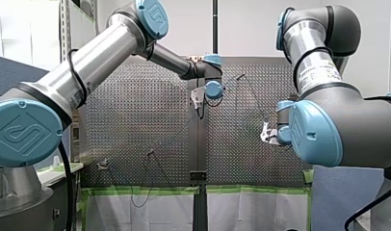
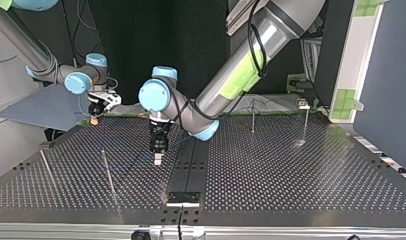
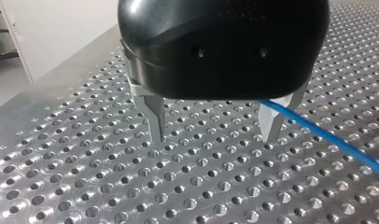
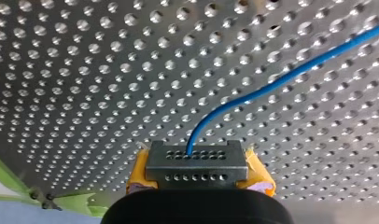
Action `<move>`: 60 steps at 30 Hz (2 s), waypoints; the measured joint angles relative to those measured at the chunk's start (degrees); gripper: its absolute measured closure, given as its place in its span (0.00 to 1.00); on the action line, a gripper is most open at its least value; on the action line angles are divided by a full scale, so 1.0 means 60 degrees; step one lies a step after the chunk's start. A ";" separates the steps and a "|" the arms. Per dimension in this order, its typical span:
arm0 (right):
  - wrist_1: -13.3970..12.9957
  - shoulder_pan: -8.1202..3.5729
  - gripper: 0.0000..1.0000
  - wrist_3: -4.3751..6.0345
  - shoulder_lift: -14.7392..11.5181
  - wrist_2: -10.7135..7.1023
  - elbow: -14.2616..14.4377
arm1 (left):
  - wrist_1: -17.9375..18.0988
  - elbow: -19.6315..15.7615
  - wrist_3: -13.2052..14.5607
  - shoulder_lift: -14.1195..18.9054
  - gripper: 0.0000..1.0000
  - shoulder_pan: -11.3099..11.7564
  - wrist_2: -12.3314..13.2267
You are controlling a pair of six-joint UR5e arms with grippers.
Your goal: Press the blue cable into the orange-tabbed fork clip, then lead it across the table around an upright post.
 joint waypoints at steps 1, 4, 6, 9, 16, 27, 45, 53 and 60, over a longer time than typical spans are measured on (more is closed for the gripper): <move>-0.0057 -0.0005 1.00 0.0024 0.0033 -0.0001 0.0036 | 0.0034 0.0000 -0.0025 0.0000 0.00 0.0001 -0.0006; -0.0285 -0.0029 1.00 0.0077 0.0137 0.0000 0.0165 | 0.0145 0.0000 -0.0122 0.0000 0.00 0.0016 -0.0031; -0.0455 -0.0049 1.00 0.0092 0.0193 0.0001 0.0229 | 0.0199 0.0000 -0.0191 0.0000 0.00 0.0031 -0.0037; -0.0693 -0.0119 1.00 0.0083 0.0319 -0.0007 0.0267 | 0.0286 0.0000 -0.0276 0.0000 0.00 0.0056 -0.0040; -0.1332 -0.0408 1.00 -0.0075 0.0910 -0.0039 0.0275 | 0.0451 0.0001 -0.0419 0.0000 0.00 0.0103 -0.0042; -0.2245 -0.0873 1.00 0.0019 0.1805 -0.0102 0.0273 | 0.0474 0.0002 -0.0543 0.0000 0.00 0.0134 -0.0024; -0.3116 -0.1166 1.00 0.0284 0.3287 -0.0291 -0.0508 | 0.0357 0.0000 -0.0550 0.0000 0.00 0.0158 0.0027; -0.3192 -0.1375 1.00 0.0787 0.4052 -0.0283 -0.0873 | 0.0305 0.0001 -0.0545 0.0000 0.00 0.0158 0.0029; -0.3212 -0.1527 1.00 0.0938 0.4356 -0.0280 -0.0950 | 0.0299 0.0001 -0.0548 0.0000 0.00 0.0127 -0.0002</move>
